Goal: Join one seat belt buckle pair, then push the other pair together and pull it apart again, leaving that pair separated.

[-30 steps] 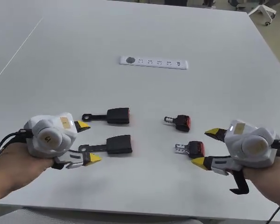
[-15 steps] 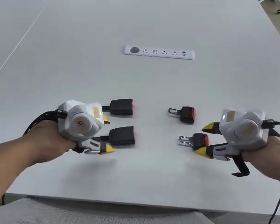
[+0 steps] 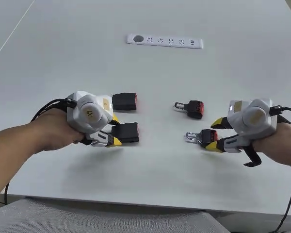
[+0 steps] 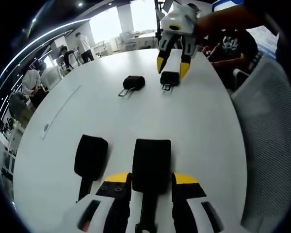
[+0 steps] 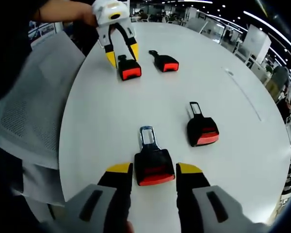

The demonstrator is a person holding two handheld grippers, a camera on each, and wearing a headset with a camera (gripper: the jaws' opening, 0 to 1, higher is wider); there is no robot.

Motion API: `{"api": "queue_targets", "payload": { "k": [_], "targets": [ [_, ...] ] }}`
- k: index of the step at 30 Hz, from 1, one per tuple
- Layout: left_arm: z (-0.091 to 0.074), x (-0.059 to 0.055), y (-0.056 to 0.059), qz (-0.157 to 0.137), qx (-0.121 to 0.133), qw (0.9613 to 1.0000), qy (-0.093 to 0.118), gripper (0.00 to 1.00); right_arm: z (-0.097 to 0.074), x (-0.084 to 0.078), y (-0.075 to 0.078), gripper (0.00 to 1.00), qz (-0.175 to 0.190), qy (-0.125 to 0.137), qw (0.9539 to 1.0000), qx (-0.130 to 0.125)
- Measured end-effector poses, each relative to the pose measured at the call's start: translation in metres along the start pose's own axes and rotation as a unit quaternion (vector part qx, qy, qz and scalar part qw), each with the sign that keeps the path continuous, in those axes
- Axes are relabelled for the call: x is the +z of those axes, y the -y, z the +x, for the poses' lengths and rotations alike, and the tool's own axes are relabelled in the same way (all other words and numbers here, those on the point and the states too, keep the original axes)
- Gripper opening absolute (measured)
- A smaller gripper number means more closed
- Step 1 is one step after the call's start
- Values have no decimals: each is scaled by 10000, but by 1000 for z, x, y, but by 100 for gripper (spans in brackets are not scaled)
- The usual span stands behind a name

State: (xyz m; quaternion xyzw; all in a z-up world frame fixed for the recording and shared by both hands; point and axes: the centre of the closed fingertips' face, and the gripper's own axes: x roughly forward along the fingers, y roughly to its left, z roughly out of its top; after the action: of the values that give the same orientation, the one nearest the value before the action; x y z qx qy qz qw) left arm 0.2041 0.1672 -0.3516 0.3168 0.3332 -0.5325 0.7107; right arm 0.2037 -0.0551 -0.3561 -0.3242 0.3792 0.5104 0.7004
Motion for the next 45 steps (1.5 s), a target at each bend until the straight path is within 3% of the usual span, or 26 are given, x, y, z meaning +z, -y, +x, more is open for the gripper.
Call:
{"api": "queue_targets", "payload": {
  "k": [9, 11, 13, 14, 15, 23, 45],
  "targets": [
    [-1, 2, 4, 330, -183, 9992, -145, 32, 4, -2, -2, 35, -211, -207, 9992, 252],
    [2, -1, 5, 573, -234, 9978, -237, 32, 4, -2, -1, 34, -252, -243, 9989, 320],
    [4, -5, 4, 1082, -263, 9927, -454, 32, 3, -3, -2, 34, -400, -334, 9976, 456],
    [4, -1, 5, 961, -307, 9943, -342, 32, 3, -4, -2, 33, -516, -400, 9964, 535],
    [6, -4, 0, 857, -322, 9950, -389, 32, 3, -4, -2, 33, -559, -434, 9958, 573],
    [11, -8, -5, 875, -504, 9944, -317, 32, 6, -7, -1, 34, -538, -508, 9937, 839],
    [10, -9, -2, 737, -625, 9947, -340, 32, 11, -5, -2, 34, -727, -674, 9926, 708]
  ]
}}
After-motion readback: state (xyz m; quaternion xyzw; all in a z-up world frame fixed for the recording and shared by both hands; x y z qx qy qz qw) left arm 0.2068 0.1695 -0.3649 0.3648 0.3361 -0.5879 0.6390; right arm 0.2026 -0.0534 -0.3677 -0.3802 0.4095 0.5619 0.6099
